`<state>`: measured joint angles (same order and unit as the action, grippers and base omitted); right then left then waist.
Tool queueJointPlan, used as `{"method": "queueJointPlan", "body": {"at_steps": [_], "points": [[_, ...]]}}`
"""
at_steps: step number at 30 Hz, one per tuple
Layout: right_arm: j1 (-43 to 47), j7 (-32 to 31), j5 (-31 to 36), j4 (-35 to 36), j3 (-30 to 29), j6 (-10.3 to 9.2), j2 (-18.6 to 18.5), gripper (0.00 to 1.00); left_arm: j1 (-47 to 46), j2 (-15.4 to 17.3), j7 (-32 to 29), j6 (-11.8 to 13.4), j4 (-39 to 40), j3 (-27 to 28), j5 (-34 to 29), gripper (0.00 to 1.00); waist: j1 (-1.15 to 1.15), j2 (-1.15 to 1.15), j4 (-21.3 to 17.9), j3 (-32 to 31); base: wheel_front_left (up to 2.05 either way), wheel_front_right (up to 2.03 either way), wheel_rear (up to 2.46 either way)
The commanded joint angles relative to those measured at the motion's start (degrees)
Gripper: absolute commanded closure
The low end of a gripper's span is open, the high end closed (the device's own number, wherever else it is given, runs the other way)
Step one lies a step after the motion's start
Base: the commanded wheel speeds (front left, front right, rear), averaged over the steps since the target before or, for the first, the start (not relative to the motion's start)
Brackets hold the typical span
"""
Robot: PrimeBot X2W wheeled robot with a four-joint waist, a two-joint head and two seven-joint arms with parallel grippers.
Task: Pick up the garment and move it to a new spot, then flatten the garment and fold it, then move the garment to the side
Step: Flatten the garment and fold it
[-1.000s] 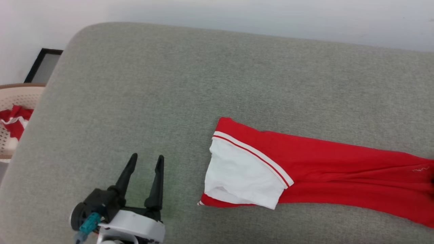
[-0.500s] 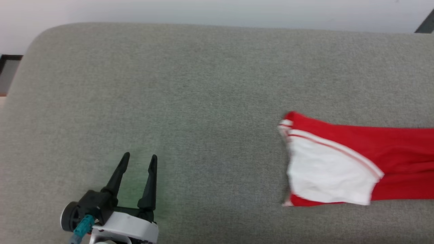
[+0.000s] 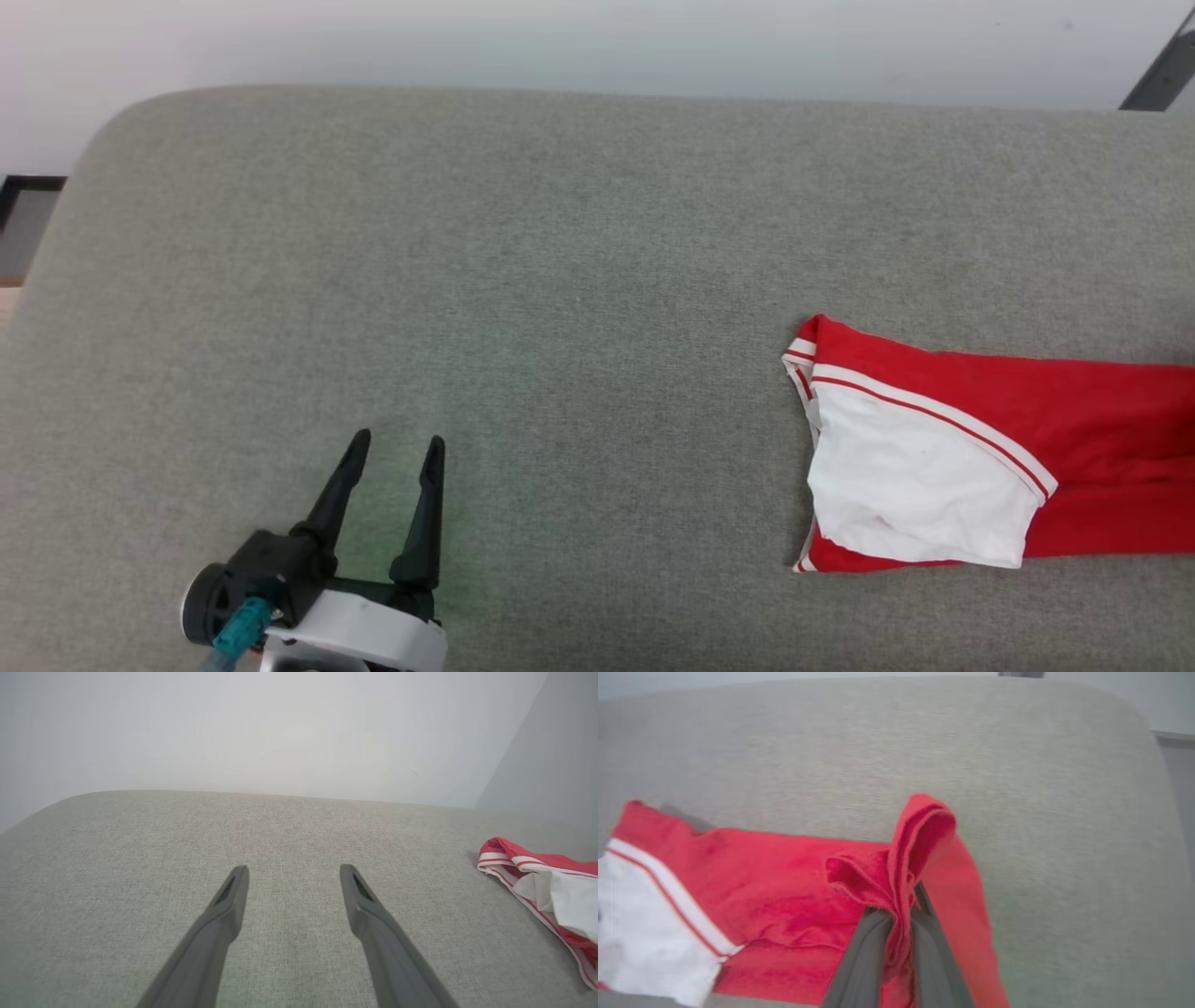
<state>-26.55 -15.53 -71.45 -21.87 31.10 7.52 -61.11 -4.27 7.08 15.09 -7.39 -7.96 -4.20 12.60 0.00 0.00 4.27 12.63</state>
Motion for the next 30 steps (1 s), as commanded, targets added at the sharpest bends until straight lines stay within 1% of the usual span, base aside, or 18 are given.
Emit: {"method": "queueJointPlan", "body": {"at_steps": [1,3,6,8,10,14,19,23,29,30], "points": [[0.58,-0.56,0.44,3.4,0.43,-0.08,0.29,1.0,0.64,-0.37,0.06,-0.1,0.01,0.0,0.33,0.0,0.0,0.0,0.54,-0.34,0.0,0.0,0.0],[0.64,-1.5,1.41,8.44,1.32,-0.07,1.25,1.0,0.83,-0.68,0.06,-0.1,-0.04,-0.39,0.55,0.0,0.0,0.0,1.03,-0.52,0.0,0.0,0.0],[-0.5,-3.77,3.26,14.33,2.66,-0.07,3.65,1.0,0.76,-1.13,0.06,-0.1,-0.02,-0.87,0.64,0.0,0.0,0.0,1.98,-0.45,0.0,0.0,0.0],[-1.7,-5.05,5.09,16.46,3.31,-0.08,5.7,1.0,0.49,-1.28,0.06,-0.1,0.06,-1.34,0.72,0.0,0.0,0.0,2.75,-0.27,0.0,0.0,0.0],[-2.37,-6.74,6.8,18.11,4.6,-0.07,8.56,1.0,-0.2,-1.47,0.06,-0.1,0.43,-1.49,0.32,0.0,0.0,0.0,3.59,0.1,0.0,0.0,0.0],[-4.65,-9.3,9.93,18.65,5.71,-0.07,13.03,1.0,-1.17,-1.98,0.06,-0.1,0.94,-1.69,-0.14,0.0,0.0,0.0,5.11,1.17,0.0,0.0,0.0],[-6.07,-11.02,12.92,17.18,6.54,-0.07,16.93,1.0,-2.02,-2.52,0.06,-0.1,1.43,-1.67,-0.31,0.0,0.0,0.0,6.48,2.41,0.0,0.0,0.0],[-6.83,-11.59,13.99,15.85,7.11,-0.07,19.01,1.0,-2.46,-2.9,0.06,-0.1,1.61,-1.49,-0.07,0.0,0.0,0.0,6.83,2.99,0.0,0.0,0.0],[-6.51,-10.85,14.51,14.07,7.43,-0.07,21.01,1.0,-2.69,-3.35,0.06,-0.1,1.54,-0.89,0.36,0.0,0.0,0.0,6.67,3.0,0.0,0.0,0.0],[-6.32,-10.39,14.29,13.79,7.32,-0.07,21.44,0.96,-2.79,-3.39,0.06,-0.1,1.64,-0.75,0.3,0.0,0.0,0.0,6.54,2.94,0.0,0.0,0.0]]}}
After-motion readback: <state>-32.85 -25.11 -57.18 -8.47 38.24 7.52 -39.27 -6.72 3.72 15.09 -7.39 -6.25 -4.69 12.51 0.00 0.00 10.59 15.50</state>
